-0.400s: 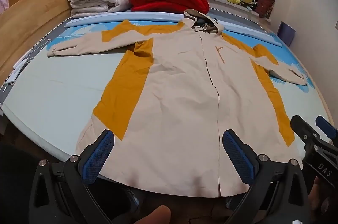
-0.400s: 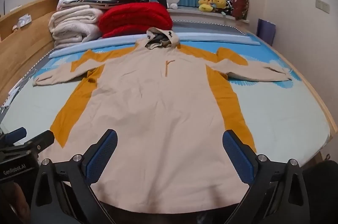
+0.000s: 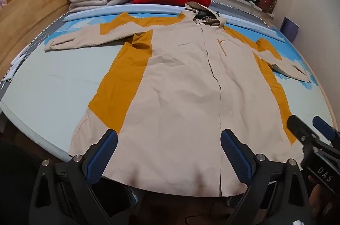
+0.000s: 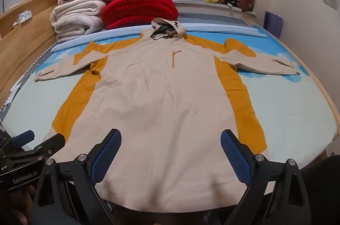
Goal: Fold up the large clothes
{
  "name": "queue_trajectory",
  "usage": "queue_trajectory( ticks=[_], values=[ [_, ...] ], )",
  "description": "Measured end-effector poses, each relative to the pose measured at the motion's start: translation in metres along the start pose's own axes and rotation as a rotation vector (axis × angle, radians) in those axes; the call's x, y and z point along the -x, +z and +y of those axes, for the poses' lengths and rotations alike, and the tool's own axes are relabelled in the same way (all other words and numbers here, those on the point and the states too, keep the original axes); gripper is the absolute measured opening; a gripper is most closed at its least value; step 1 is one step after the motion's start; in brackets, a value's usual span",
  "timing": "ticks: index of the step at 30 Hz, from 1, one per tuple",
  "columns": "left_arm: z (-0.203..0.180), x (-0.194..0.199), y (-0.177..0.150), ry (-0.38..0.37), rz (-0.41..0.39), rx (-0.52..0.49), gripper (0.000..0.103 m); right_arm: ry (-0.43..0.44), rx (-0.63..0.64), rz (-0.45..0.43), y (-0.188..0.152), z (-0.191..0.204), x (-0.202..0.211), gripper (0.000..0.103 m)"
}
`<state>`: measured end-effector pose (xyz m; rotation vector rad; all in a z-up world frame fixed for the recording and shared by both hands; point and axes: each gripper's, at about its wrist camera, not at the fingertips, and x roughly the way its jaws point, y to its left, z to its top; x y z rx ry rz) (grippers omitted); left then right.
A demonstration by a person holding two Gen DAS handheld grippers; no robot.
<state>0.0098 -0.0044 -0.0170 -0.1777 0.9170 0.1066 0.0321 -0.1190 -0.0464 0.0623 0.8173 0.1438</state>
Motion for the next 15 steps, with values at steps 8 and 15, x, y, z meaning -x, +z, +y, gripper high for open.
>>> queue_trajectory(
  ticks=[8,15],
  values=[
    [-0.011,0.004,-0.003,0.005,-0.042,-0.037,0.096,0.014,0.007,0.007,-0.001,0.002,0.002,0.078],
    [-0.018,0.007,-0.004,-0.016,-0.067,-0.043,0.096,0.013,0.032,-0.017,-0.002,0.007,0.007,0.078]
  ],
)
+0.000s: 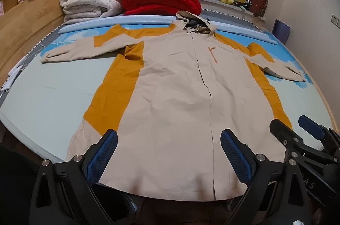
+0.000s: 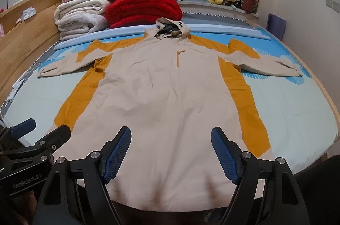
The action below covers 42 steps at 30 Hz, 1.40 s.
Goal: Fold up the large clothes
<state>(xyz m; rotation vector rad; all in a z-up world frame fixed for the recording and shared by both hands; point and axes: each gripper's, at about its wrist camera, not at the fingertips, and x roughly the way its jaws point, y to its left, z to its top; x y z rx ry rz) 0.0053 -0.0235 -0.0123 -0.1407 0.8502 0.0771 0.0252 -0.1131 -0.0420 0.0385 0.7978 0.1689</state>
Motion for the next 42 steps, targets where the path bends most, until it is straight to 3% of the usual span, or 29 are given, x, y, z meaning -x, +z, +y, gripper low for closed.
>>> queue_trajectory(
  ticks=[10,12,13,42],
  values=[
    [-0.0026,-0.0001,-0.0014,0.004,0.023,-0.013,0.085,0.014,0.011,-0.010,0.0015,0.0013,0.0028,0.078],
    [-0.0034,0.0009,-0.0005,-0.001,0.022,-0.015,0.085,0.016,0.017,-0.014,0.0015,0.0025,0.0044,0.078],
    [-0.0037,0.0016,-0.0002,-0.004,0.019,-0.017,0.085,-0.079,0.088,-0.042,0.0014,0.0033,0.0051,0.078],
    [-0.0063,-0.0001,-0.0046,-0.024,0.044,-0.012,0.084,-0.071,0.090,-0.052,0.0018,0.0055,0.0092,0.068]
  ],
)
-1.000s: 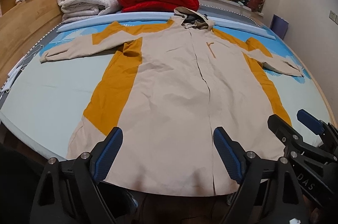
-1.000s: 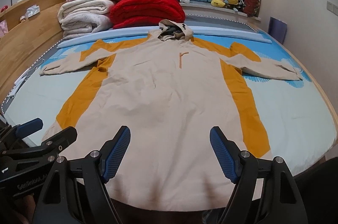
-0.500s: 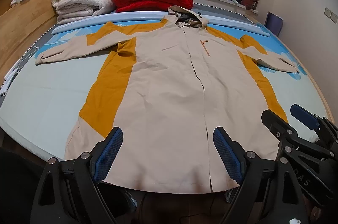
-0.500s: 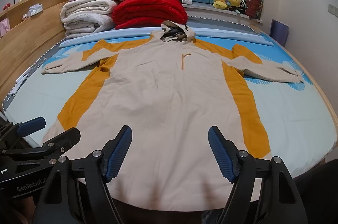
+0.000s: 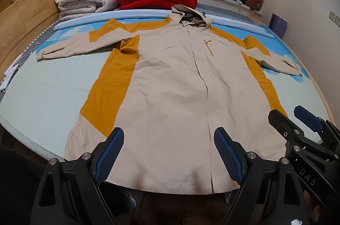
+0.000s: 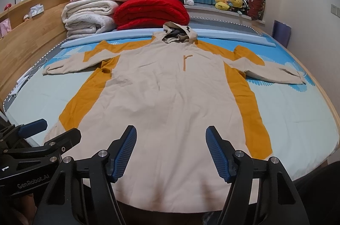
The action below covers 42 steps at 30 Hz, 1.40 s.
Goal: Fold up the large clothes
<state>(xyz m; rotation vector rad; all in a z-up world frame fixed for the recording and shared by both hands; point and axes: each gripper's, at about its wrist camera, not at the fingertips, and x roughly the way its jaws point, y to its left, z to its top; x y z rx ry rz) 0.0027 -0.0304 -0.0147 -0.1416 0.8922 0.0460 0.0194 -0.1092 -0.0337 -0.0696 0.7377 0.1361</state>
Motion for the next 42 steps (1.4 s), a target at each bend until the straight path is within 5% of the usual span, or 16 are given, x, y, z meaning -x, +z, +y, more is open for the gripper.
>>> queue_trajectory(
  ticks=[16,31,33,42],
  values=[
    [0.001,-0.006,-0.002,0.002,0.011,0.002,0.084,0.004,-0.006,0.008,0.003,-0.002,-0.002,0.068],
    [0.004,-0.011,0.007,-0.013,0.024,0.029,0.071,-0.010,-0.008,-0.024,0.025,-0.021,0.004,0.061],
    [0.002,-0.011,0.010,-0.016,0.015,0.016,0.067,-0.008,0.005,-0.064,0.041,-0.028,0.013,0.061],
    [0.005,-0.012,0.026,-0.023,0.009,-0.012,0.015,0.010,0.024,-0.205,0.154,-0.057,0.014,0.061]
  ],
)
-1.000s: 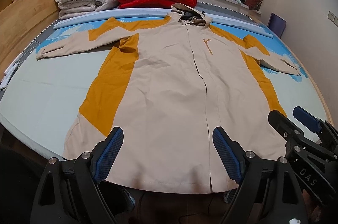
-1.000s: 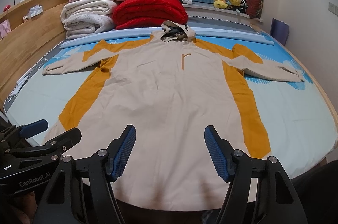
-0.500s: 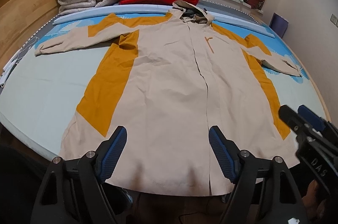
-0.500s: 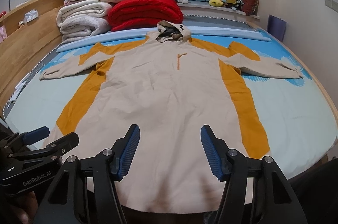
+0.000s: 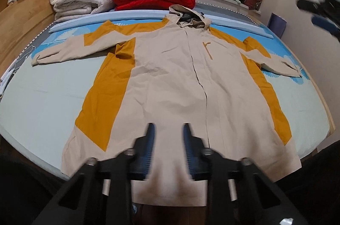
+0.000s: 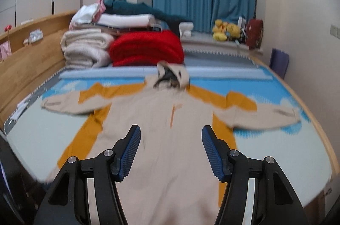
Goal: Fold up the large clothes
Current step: 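Move the left tool to the sleeve cuff nearest it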
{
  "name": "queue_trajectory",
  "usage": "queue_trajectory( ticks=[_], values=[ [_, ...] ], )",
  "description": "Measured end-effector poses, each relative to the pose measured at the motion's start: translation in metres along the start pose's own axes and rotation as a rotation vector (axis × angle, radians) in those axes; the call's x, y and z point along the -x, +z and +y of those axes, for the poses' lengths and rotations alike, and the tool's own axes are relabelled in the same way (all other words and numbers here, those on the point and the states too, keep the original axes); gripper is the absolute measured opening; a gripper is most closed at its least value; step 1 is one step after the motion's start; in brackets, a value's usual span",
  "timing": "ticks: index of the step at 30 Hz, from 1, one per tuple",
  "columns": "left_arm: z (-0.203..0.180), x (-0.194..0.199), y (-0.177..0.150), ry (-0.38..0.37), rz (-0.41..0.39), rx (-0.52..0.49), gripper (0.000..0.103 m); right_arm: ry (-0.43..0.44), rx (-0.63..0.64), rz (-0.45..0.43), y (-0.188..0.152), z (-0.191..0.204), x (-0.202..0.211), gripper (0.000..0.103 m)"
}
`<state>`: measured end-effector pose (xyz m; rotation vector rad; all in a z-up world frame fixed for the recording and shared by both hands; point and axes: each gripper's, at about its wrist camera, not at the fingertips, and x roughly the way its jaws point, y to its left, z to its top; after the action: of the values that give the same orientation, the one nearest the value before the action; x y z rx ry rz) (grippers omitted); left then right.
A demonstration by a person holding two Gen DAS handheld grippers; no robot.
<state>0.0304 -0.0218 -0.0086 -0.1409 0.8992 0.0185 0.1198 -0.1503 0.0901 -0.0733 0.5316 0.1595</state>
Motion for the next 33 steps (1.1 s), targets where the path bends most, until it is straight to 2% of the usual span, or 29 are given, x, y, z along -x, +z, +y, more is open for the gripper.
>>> queue_trajectory(
  ticks=[3,6,9,13,18,20,22,25,27,33],
  values=[
    [0.009,0.008,0.019,-0.014,-0.005,0.005,0.013,-0.004,0.017,-0.022,0.026,0.001,-0.015,0.061],
    [0.016,0.015,0.042,0.002,-0.030,-0.015,0.013,-0.014,0.012,-0.018,0.050,0.003,-0.038,0.061],
    [0.033,0.012,0.074,-0.001,-0.040,0.000,0.013,0.015,-0.012,-0.010,0.068,0.005,-0.064,0.061],
    [0.066,-0.004,0.124,0.034,-0.059,0.027,0.013,0.028,-0.001,-0.017,0.084,0.008,-0.098,0.061],
    [0.132,-0.055,0.168,0.083,-0.013,0.135,0.013,0.090,-0.016,-0.001,0.084,0.004,-0.138,0.061],
    [0.154,-0.073,0.179,0.109,-0.015,0.156,0.012,0.101,-0.025,0.056,0.078,0.000,-0.153,0.061],
    [0.179,-0.099,0.188,0.138,-0.010,0.180,0.011,0.108,-0.039,0.079,0.079,-0.005,-0.165,0.053],
    [0.214,-0.133,0.196,0.125,0.020,0.256,0.011,0.084,-0.002,0.036,0.087,-0.008,-0.169,0.046],
    [0.235,-0.150,0.199,0.148,0.030,0.279,0.011,0.061,0.029,-0.002,0.090,-0.008,-0.171,0.043],
    [0.307,-0.191,0.200,0.209,0.052,0.409,0.011,0.076,0.052,0.036,0.084,-0.005,-0.195,0.043]
  ],
)
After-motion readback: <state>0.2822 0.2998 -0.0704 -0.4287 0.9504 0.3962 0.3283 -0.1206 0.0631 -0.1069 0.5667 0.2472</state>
